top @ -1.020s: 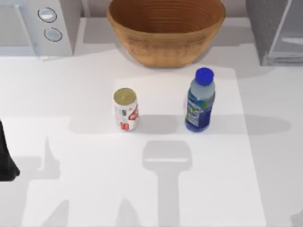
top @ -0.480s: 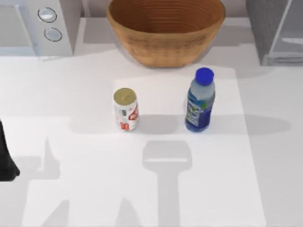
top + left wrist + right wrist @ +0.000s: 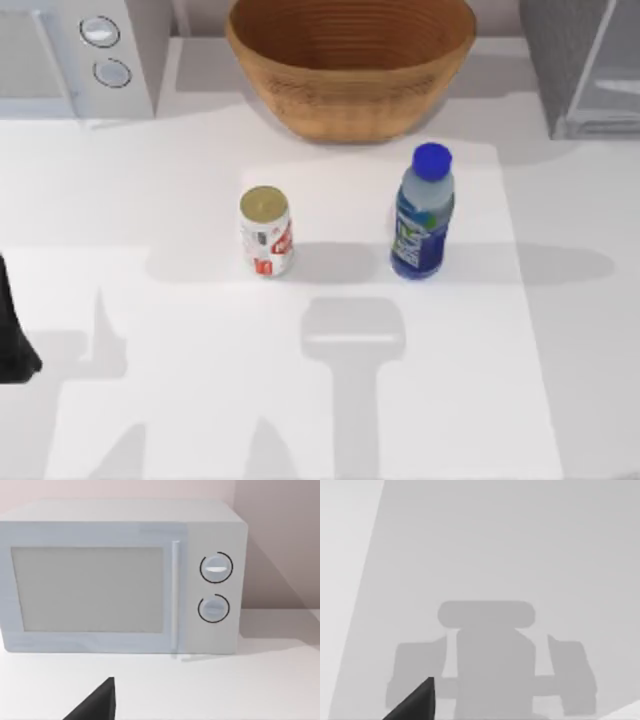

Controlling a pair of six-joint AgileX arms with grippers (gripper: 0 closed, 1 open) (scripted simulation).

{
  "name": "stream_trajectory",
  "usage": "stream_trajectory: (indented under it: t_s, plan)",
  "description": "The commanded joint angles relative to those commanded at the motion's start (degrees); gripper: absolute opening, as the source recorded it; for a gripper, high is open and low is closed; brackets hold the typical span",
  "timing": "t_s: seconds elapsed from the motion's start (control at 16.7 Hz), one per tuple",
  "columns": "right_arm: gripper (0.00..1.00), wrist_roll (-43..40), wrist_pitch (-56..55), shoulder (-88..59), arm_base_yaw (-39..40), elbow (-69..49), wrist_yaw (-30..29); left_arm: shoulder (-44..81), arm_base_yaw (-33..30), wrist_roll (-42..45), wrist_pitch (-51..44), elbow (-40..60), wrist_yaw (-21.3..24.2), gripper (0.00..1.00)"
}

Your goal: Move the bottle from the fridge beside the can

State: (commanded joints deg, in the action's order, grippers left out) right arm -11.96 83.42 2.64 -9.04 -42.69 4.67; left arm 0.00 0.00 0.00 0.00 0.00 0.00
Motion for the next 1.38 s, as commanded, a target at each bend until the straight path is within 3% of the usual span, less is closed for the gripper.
stream_trajectory:
  t_s: [0.3, 1.02, 1.38]
  plan:
    - [1.0, -21.37, 0.11, -21.37, -19.4, -7.47, 9.38, 0.0, 0.0, 0.0, 0.0, 0.0, 0.0, 1.0]
    - [1.0, -84.04, 1.83, -85.2, -75.31, -27.14, 38.18, 0.0, 0.0, 0.0, 0.0, 0.0, 0.0, 1.0]
    - [1.0, -103.55, 2.14, -104.71, -92.49, -33.22, 47.99, 0.0, 0.0, 0.0, 0.0, 0.0, 0.0, 1.0]
